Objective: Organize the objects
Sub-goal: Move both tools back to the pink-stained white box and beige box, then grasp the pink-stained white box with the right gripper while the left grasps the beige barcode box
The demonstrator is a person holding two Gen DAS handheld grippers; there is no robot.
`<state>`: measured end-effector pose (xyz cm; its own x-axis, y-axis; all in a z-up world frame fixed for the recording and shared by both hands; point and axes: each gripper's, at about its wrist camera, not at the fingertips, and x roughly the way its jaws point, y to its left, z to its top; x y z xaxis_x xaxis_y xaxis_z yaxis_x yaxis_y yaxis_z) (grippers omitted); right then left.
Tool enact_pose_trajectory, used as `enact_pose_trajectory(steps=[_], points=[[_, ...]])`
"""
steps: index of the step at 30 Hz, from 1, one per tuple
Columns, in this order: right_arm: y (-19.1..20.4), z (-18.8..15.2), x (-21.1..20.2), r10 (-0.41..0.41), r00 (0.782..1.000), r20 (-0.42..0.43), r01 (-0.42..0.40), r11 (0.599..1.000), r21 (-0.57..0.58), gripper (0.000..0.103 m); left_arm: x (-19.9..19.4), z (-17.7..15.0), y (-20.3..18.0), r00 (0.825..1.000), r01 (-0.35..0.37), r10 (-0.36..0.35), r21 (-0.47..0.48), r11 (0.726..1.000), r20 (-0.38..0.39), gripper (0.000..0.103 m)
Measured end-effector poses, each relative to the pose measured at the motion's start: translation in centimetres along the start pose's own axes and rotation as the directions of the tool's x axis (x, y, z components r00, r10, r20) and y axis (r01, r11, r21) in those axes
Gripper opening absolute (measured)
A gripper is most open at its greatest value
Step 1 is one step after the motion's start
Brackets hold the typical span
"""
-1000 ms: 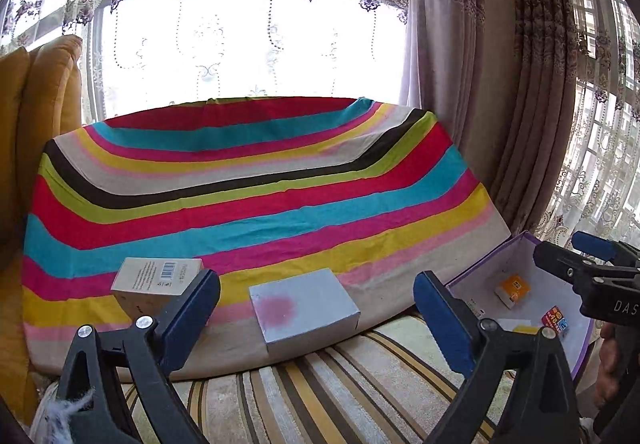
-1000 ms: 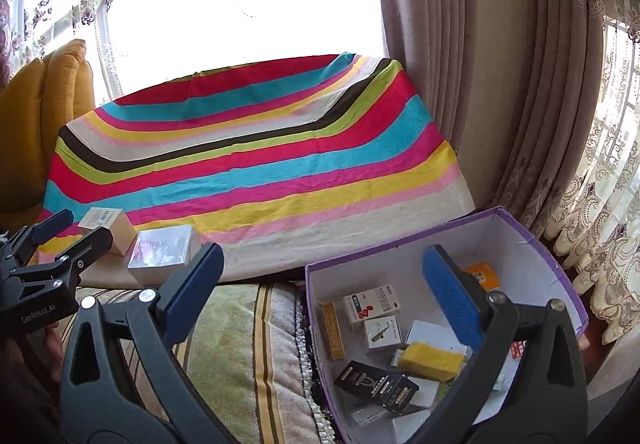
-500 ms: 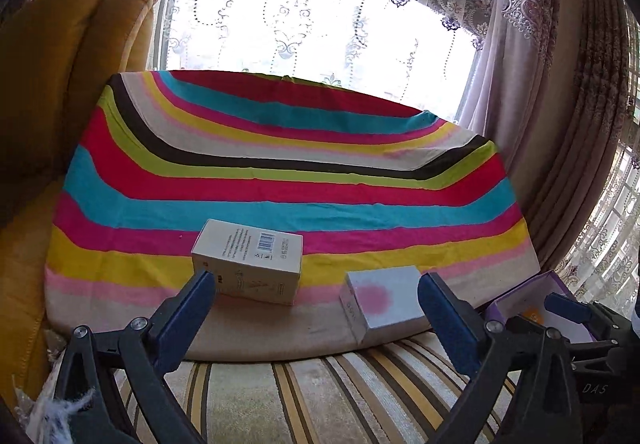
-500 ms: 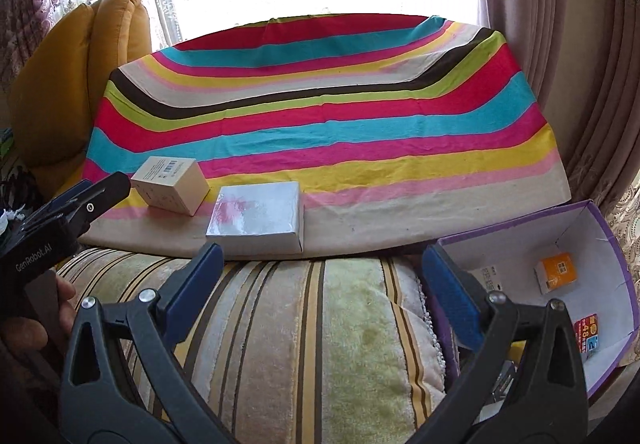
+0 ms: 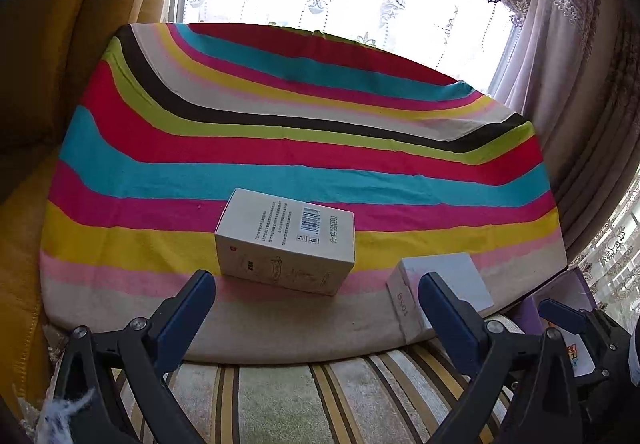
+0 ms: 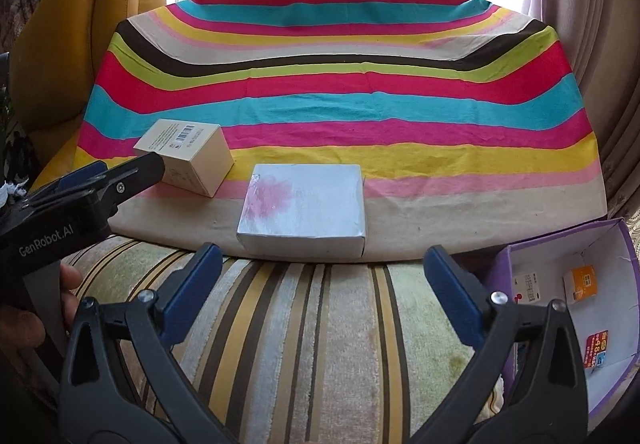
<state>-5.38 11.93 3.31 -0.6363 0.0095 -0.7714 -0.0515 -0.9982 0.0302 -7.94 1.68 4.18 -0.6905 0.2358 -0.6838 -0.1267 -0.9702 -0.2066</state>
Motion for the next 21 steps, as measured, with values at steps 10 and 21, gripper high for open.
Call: enact_pose_trajectory(steps=[10, 21], points=[[1.2, 1.6, 3.0, -0.003, 0.998, -0.058, 0.002, 1.000, -0.029, 0.102, 2.7, 1.5, 0.3, 0.999, -0.025, 0.026, 0.027, 0.999, -0.033, 0.103], [1.6, 2.8, 5.5, -0.022, 0.994, -0.105, 0.018, 0.999, -0.037, 0.102, 5.7, 2.0, 0.4, 0.992, -0.044, 0.050, 0.053, 0.998, -0.115, 0.103]])
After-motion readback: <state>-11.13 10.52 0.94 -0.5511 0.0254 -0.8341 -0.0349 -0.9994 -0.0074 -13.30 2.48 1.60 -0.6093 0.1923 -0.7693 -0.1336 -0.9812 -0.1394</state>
